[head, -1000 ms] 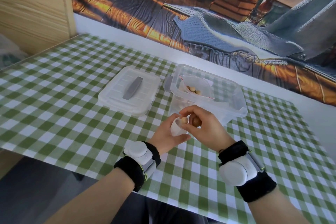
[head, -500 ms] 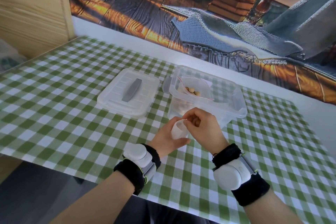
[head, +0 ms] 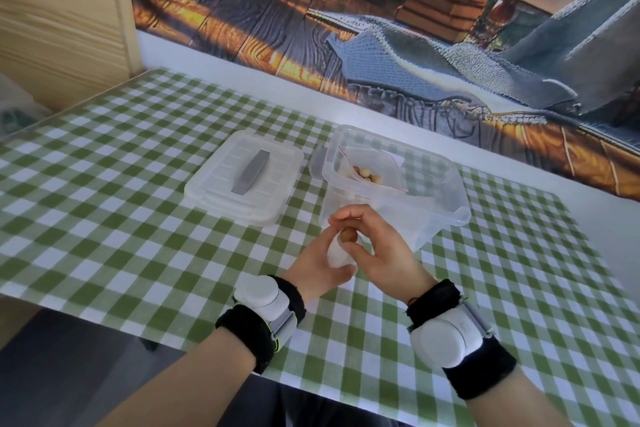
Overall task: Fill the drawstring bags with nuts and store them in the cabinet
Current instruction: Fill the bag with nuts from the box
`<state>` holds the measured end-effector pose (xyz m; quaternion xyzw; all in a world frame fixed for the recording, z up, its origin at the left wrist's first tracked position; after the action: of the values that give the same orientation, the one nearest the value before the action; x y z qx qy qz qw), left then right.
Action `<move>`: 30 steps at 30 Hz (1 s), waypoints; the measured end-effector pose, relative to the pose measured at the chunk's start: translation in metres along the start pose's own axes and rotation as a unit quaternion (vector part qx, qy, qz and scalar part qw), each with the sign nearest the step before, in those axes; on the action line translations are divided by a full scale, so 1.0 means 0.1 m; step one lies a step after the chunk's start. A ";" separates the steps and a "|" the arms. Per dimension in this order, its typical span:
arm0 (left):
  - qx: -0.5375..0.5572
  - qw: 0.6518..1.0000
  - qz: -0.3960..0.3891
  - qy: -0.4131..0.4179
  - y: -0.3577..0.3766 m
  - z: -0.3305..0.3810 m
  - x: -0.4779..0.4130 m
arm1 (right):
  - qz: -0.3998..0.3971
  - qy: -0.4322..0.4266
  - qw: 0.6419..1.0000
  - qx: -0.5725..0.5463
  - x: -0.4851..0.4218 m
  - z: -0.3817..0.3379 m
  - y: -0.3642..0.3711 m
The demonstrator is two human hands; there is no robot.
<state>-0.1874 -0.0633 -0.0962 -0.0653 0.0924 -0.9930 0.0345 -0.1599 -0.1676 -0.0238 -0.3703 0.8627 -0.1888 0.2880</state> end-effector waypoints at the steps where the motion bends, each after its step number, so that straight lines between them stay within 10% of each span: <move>1: -0.001 1.000 0.001 0.002 0.00 0.00 0.00 | -0.007 -0.001 1.000 0.012 -0.01 0.00 0.00; 9: 0.055 0.998 -0.022 -0.015 0.01 -0.04 -0.04 | 0.144 -0.009 0.977 0.159 -0.53 -0.37 -0.70; 17: 0.067 0.998 0.003 -0.018 -0.02 0.02 0.01 | -0.208 0.227 0.875 0.373 -1.17 0.02 -0.57; 24: 0.068 0.997 -0.002 -0.020 -0.01 -0.01 -0.01 | -0.311 0.265 0.830 0.381 -1.22 0.27 -0.49; 30: 0.057 0.998 0.005 -0.014 -0.01 -0.01 -0.03 | -0.309 0.293 0.857 0.290 -1.23 0.22 -0.51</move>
<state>-0.1844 -0.0615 -0.0971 -0.0767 0.0358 -0.9954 0.0440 -0.0499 -0.1118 0.0308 -0.4451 0.6547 -0.6094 0.0430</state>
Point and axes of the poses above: each hand's wrist, its own x-axis away from the middle knuckle, its own y-axis out of the palm, z = x × y, the point moved 3 cm from there along -x, towards the middle knuckle, and after that the axes turned 11 degrees about -y, right-handed, at the moved point
